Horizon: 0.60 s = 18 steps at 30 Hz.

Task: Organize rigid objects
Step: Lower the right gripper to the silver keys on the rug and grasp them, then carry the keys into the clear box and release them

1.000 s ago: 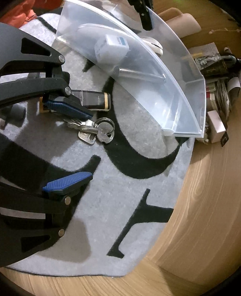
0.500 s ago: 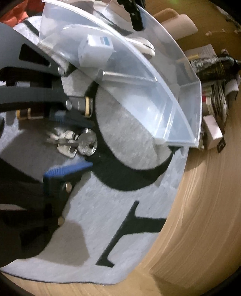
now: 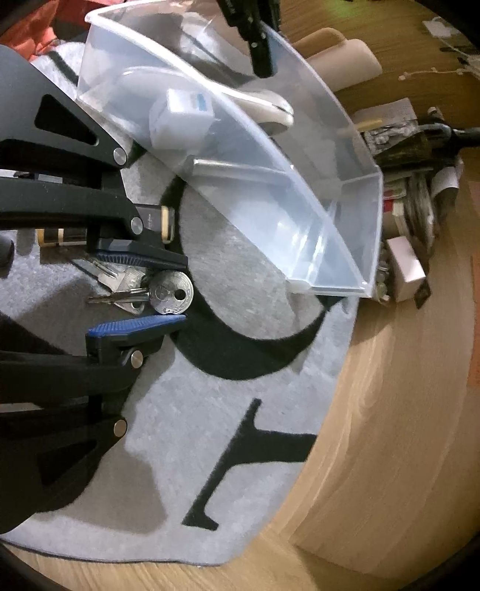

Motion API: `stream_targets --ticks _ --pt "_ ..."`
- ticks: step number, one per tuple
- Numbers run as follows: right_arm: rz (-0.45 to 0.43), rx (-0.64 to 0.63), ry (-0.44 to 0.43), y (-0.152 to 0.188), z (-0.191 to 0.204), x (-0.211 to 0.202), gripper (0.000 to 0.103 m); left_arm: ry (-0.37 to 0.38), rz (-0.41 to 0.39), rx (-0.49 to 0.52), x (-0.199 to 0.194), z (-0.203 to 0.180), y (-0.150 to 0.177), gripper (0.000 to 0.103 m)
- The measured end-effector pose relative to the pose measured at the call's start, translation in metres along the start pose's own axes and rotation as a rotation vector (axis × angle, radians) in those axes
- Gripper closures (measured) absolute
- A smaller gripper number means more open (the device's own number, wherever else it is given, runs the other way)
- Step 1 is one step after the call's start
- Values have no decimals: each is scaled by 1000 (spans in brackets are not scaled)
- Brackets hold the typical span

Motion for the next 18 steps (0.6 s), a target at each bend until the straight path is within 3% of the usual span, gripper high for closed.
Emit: stream_targets --ticks 18 --pt "-169 -15 22 -39 -1 -53 80 -2 0 3 0 -1 0 97"
Point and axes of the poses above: each gripper's, at about its wrist camera, not at the fingertips, and x roughly the way its jaws point, z to its left, y to its underside, the point moved 7 cm from there along x, roughly the way its jaws point, and after that the axes turned 4 degrees about x, right-handed, at the moved point
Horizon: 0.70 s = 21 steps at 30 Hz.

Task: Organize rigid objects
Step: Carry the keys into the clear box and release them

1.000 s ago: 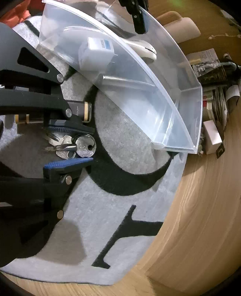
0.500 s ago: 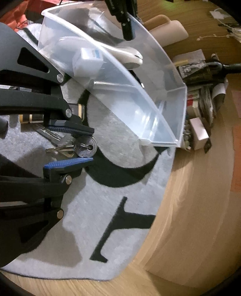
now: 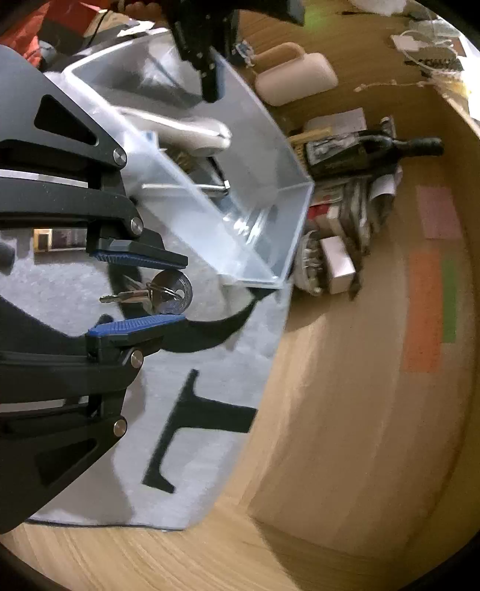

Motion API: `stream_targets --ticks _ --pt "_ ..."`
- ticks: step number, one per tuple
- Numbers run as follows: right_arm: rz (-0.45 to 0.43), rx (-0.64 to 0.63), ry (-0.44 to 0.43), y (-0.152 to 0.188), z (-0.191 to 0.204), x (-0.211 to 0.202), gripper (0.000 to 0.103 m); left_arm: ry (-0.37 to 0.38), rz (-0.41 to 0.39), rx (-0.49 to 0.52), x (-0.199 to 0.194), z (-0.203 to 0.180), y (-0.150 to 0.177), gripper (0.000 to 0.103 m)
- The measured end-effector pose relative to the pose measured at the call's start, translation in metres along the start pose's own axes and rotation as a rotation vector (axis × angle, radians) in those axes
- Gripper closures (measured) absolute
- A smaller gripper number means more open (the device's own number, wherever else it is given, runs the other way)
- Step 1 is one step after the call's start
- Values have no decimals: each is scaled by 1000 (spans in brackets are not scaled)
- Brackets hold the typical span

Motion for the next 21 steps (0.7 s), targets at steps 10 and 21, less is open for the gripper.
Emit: stream_targets --ticks 10,21 --pt "-127 -41 -29 -42 27 -29 80 0 0 -2 0 0 0 97" --pt "-166 -101 -94 -67 65 -26 80 1 -1 -1 0 -1 0 97"
Point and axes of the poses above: each gripper's, at about its wrist camera, not at the fingertips, and x roughly the way its jaws point, z to its left, y to its underside, the point moved 7 cm from there along x, roughly the way its jaws point, and after that the axes turned 4 degrees about x, right-handed, at the moved point
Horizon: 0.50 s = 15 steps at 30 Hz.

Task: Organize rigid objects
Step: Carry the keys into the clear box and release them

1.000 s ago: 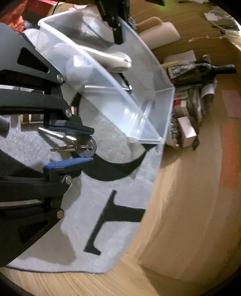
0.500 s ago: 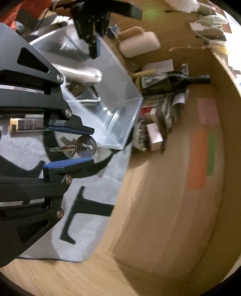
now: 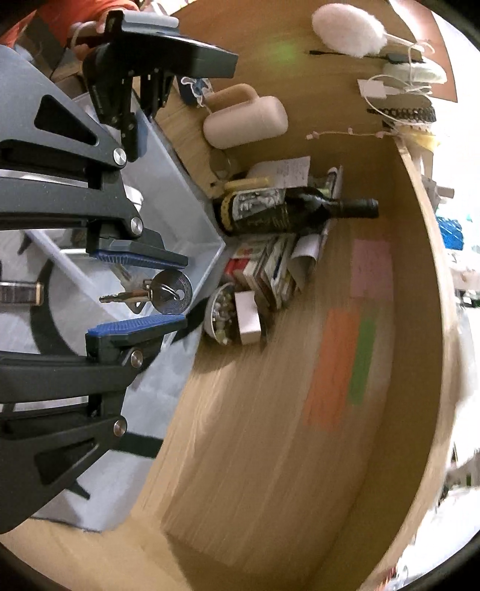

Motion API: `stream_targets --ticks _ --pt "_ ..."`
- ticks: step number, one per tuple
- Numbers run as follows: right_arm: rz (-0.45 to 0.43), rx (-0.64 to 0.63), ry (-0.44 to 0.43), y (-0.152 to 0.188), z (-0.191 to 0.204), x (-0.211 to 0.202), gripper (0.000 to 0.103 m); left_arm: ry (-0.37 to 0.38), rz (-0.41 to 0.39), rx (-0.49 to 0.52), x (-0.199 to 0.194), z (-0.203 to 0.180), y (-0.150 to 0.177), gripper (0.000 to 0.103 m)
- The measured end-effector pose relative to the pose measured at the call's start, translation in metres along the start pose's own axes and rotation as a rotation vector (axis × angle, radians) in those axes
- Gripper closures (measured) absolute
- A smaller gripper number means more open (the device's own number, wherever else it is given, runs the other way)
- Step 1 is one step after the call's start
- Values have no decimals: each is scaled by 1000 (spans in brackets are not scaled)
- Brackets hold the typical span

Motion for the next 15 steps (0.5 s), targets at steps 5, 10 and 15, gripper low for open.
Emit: stream_targets --ticks 5,10,15 --pt "65 -8 -20 10 9 26 80 2 -1 0 0 -2 -1 97" --pt "133 -21 -17 25 14 50 80 6 -3 0 -1 -3 -1 97" --pt "180 -16 -38 35 19 66 80 10 -4 -1 -2 -2 -1 97"
Point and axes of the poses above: each gripper's, at about its wrist camera, not at the fingertips, and x roughly the way its jaws point, z to its left, y to its underside, the point moved 7 cm from there along x, roughly the way its jaws point, and after that the axes turned 4 degrees about x, right-handed, at the moved point
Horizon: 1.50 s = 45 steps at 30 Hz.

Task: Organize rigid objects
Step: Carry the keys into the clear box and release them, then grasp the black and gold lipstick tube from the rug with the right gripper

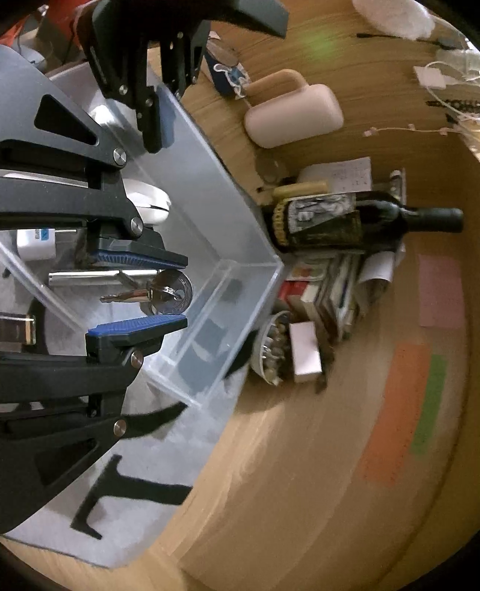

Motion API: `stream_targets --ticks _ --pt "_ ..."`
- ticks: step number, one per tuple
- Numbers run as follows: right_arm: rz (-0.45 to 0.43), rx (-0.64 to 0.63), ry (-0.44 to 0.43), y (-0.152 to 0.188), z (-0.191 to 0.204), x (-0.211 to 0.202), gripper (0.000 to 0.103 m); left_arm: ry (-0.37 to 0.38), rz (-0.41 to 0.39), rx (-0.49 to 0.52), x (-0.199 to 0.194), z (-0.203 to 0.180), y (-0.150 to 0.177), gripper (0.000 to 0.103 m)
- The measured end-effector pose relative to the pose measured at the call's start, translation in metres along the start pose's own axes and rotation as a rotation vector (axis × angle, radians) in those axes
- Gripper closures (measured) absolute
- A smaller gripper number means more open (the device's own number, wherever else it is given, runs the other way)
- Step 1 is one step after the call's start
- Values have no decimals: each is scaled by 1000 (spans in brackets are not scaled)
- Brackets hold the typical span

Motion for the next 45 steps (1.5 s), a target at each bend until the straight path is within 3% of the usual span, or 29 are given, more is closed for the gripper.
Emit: stream_targets --ticks 11,18,21,23,28,30,32,40,45 --pt "110 -23 -19 15 5 25 80 1 0 0 0 0 0 97" --pt "117 -27 -27 15 8 21 79 2 -1 -1 0 0 0 97" --pt "108 -22 -26 14 7 17 69 2 -1 -1 0 0 0 97" --pt "98 -18 -22 13 6 11 53 1 -1 0 0 0 0 97" --pt "53 -24 8 8 1 -6 49 1 -1 3 0 0 1 97" --pt "37 -18 20 6 -3 -14 45 1 -1 2 0 0 1 97" --pt "13 -12 37 4 -7 -22 34 1 -1 3 0 0 1 97" --pt "-66 19 120 5 -29 -61 25 2 -1 2 0 0 1 97" --pt "-71 56 175 17 -50 -78 24 1 -1 4 0 0 1 97"
Point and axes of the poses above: each gripper's, at about its wrist camera, not at the fingertips, and x roughly the way its jaws point, z to its left, y to its underside, the point moved 7 cm from there along x, roughly the way its jaws point, and after that the axes turned 4 degrees about x, right-handed, at the moved point
